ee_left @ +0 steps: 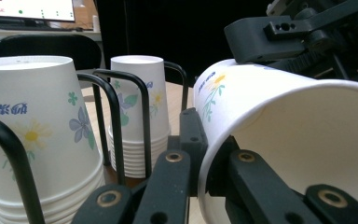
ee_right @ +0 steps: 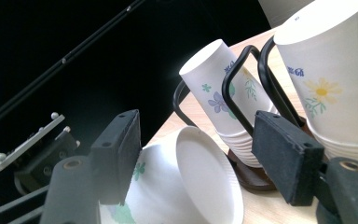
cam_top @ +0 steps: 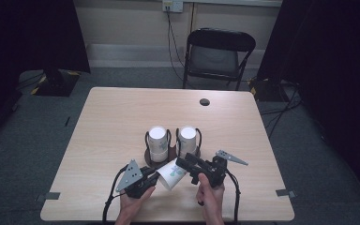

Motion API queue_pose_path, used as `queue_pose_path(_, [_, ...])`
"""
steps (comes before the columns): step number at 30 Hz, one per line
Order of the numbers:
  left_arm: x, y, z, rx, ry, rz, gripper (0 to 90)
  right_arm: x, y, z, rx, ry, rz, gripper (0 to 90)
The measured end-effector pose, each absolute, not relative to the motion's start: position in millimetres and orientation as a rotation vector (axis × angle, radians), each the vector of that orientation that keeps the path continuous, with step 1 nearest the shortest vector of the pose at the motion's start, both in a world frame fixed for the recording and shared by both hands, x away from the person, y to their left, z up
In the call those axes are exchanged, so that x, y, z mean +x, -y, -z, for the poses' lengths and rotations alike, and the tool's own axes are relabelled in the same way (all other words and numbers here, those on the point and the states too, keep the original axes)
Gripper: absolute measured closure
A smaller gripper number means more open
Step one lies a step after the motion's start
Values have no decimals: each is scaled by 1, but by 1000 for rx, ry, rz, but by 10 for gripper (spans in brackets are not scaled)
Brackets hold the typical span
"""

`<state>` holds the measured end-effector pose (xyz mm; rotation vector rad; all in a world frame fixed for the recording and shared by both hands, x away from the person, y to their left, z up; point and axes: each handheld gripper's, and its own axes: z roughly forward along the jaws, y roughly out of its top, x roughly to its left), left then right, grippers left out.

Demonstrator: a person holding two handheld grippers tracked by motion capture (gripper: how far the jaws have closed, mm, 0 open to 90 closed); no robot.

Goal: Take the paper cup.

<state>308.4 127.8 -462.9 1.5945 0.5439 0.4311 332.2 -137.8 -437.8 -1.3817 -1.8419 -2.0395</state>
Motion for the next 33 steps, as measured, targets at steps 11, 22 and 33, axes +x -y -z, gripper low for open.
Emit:
queue_pose_path(11, [314,-135,457,1649,-532,-406,891,330,145,434,-1348,1922,2074,322])
queue_pose_path(22, [325,-142,449,1749,-518,-377,898,324,152,426,-1331,2121,2082,309])
queue_pose_path(33, [333,-141,445,1831,-527,-331,896,321,159,425,-1278,2206,2068,307])
